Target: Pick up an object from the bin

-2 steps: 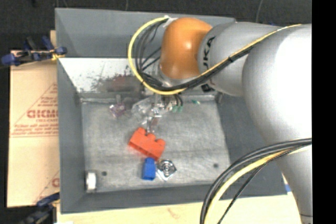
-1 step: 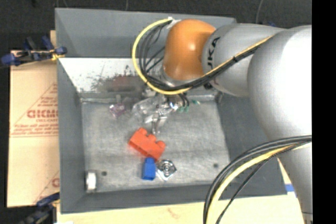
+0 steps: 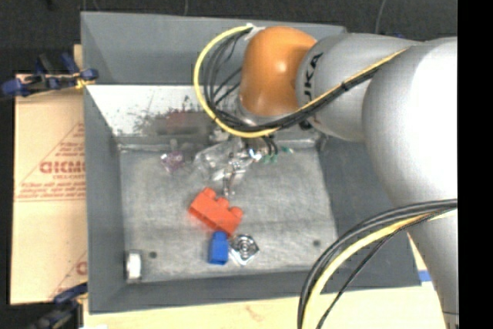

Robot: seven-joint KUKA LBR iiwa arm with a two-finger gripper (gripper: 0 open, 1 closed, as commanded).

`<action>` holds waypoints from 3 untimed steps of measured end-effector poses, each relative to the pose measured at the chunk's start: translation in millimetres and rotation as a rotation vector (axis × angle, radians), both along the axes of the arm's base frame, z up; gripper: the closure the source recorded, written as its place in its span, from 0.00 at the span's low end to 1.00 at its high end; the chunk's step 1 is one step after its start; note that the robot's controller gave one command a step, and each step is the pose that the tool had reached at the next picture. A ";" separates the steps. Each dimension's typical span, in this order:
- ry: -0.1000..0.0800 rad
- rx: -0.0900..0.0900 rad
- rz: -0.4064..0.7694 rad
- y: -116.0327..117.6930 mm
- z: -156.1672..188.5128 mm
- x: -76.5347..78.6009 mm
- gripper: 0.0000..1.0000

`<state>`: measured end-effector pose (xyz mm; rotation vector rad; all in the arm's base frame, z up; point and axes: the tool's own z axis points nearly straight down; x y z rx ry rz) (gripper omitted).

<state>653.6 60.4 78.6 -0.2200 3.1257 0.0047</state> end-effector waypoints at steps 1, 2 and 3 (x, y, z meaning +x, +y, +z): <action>-0.001 0.000 -0.003 -0.1 1.4 1.8 0.00; -0.004 0.001 -0.006 -0.2 2.8 3.8 0.00; -0.004 0.001 -0.008 -0.2 3.2 4.0 1.00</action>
Offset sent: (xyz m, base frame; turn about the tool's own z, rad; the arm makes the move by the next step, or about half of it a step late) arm 0.0000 0.0000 0.0000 0.0000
